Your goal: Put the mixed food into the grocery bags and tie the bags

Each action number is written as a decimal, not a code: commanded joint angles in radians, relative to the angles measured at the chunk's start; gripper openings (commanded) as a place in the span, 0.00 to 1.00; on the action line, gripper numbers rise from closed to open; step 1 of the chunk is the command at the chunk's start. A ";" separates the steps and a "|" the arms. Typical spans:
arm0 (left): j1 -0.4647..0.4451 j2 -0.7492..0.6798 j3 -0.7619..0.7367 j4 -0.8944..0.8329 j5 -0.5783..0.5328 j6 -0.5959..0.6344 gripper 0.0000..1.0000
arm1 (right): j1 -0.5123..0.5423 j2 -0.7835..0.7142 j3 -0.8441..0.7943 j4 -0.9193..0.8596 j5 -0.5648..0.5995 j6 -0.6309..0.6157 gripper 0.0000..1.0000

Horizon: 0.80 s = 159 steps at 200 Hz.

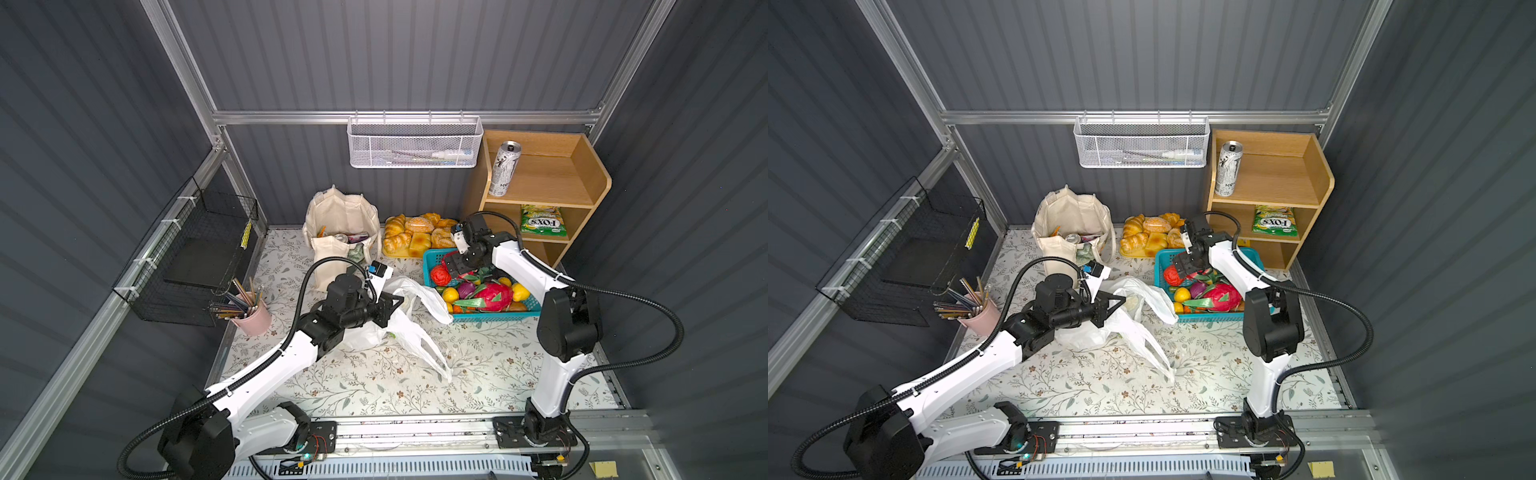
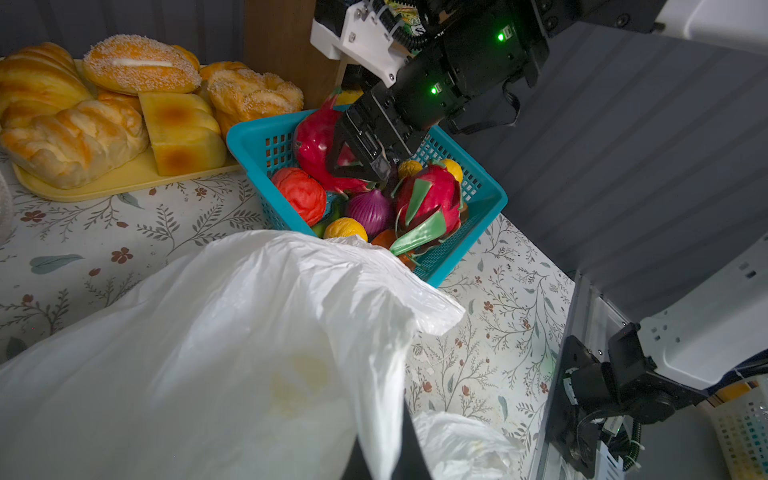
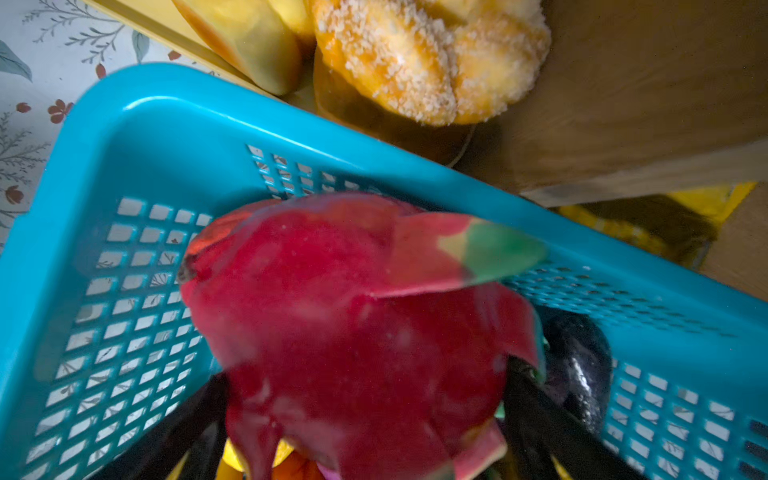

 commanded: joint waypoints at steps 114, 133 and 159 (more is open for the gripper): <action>0.007 0.018 0.048 0.025 0.028 -0.008 0.00 | 0.000 -0.235 -0.151 0.174 -0.058 0.091 0.43; 0.007 0.017 0.048 0.022 0.028 -0.009 0.00 | -0.001 -0.316 -0.174 0.200 -0.056 0.114 0.43; 0.007 0.017 0.047 0.021 0.028 -0.009 0.00 | -0.007 -0.433 -0.228 0.248 -0.068 0.155 0.44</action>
